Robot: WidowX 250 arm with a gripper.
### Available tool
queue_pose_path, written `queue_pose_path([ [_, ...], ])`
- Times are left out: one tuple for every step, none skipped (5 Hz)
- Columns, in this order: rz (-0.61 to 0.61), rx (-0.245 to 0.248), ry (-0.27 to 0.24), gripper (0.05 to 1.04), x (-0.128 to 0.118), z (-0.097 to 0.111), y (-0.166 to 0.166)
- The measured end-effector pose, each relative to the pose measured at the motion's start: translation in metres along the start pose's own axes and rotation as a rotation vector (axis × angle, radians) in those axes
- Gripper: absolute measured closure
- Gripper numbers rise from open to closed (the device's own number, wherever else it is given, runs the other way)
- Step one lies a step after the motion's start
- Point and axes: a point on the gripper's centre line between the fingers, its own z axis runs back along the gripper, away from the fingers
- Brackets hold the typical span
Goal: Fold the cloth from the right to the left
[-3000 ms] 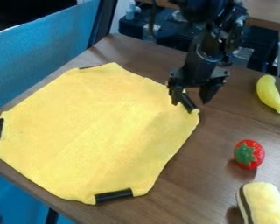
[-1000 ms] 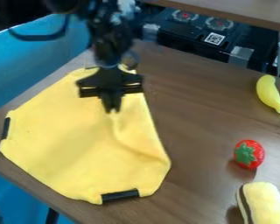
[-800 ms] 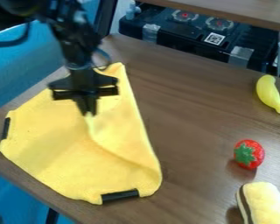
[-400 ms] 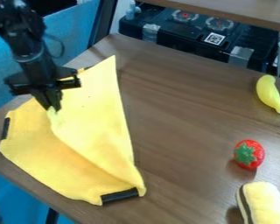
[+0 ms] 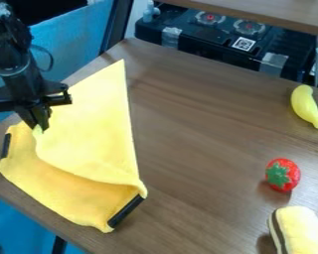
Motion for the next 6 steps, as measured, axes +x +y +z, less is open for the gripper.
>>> queue_pose_path([
  [0.033, 0.033, 0.017, 1.028, -0.003, -0.001, 0.005],
  [0.023, 0.068, 0.037, 1.028, -0.011, -0.004, 0.011],
  [0.015, 0.066, 0.051, 1.028, -0.014, -0.005, 0.016],
  [-0.002, 0.065, 0.048, 1.028, -0.015, -0.001, 0.02],
  [-0.018, 0.074, 0.038, 1.028, -0.013, 0.001, 0.027],
  [-0.019, 0.095, 0.024, 1.005, -0.01, 0.002, 0.034],
])
